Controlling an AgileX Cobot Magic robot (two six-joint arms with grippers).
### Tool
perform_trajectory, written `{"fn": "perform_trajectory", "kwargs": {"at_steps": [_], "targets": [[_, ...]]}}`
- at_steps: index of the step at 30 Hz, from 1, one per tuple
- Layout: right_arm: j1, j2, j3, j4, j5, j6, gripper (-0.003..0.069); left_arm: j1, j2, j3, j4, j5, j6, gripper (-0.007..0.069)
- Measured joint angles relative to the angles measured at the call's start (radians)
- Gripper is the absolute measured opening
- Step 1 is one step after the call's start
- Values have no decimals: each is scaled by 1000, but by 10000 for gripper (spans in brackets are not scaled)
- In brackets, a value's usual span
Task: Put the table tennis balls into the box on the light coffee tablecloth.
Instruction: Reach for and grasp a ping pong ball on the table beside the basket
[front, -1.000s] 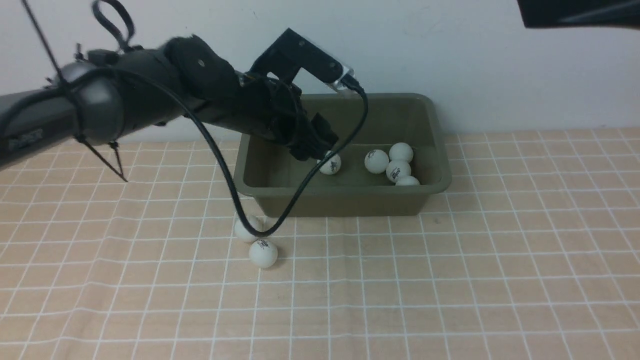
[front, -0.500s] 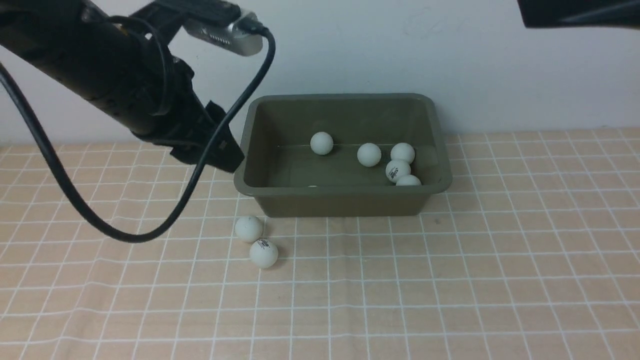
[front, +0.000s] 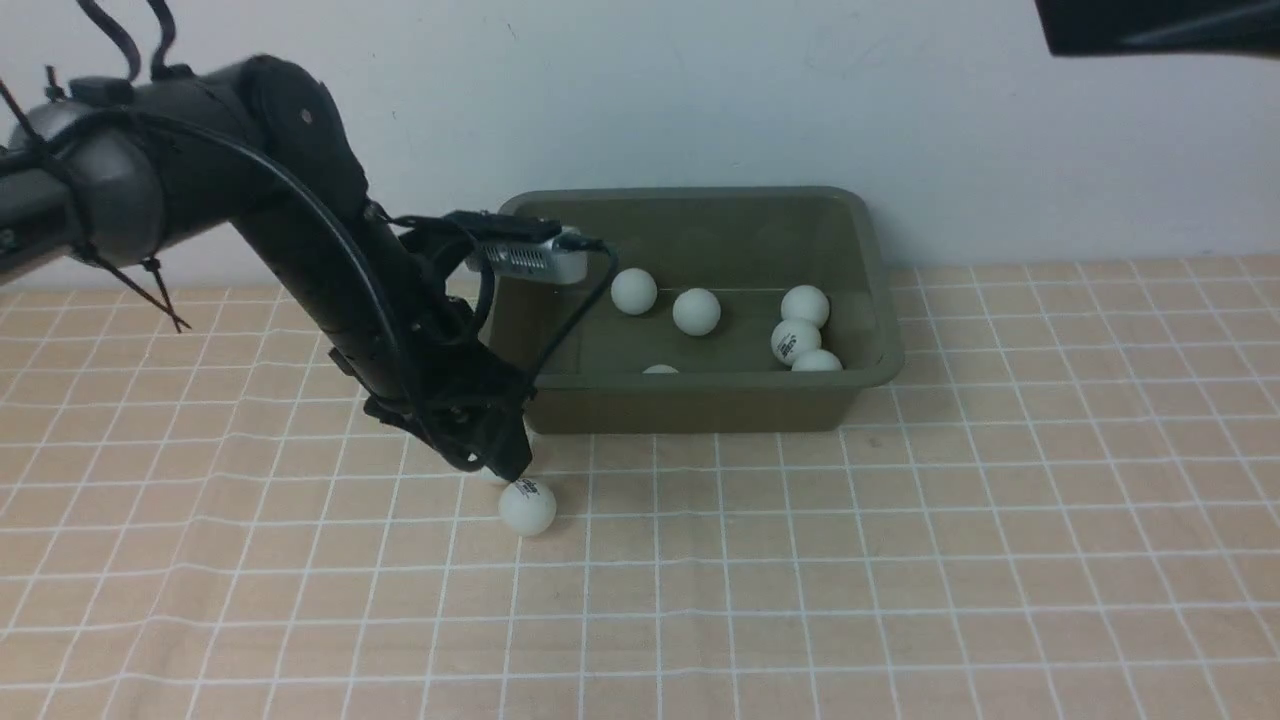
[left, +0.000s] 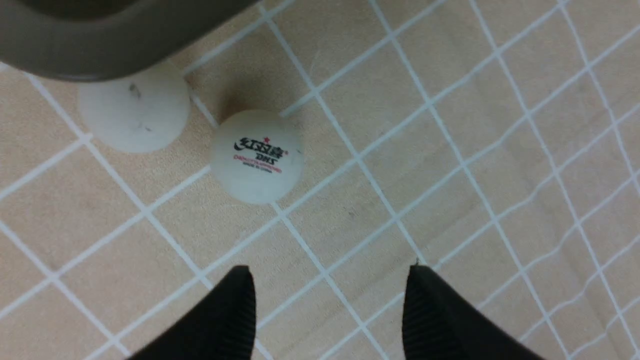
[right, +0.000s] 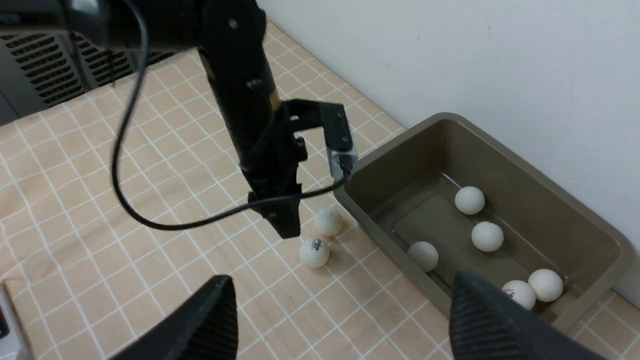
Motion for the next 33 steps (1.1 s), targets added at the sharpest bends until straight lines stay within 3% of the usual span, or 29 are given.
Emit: {"fn": "perform_trajectory", "kwargs": {"at_steps": [9,14,22,33], "targets": [[0,0,0,-1,0,0,513,-32,60,0,-16,-57,56,392],[0,0,0,-1,0,0,512,-92,60,0,45,-86,62,419],[0,0,0,-1,0,-1,512,-177,60,0,288,-143,-100,425],[0,0,0,-2,0,-1,512,-197,65,0,329,-207,-139,425]]}}
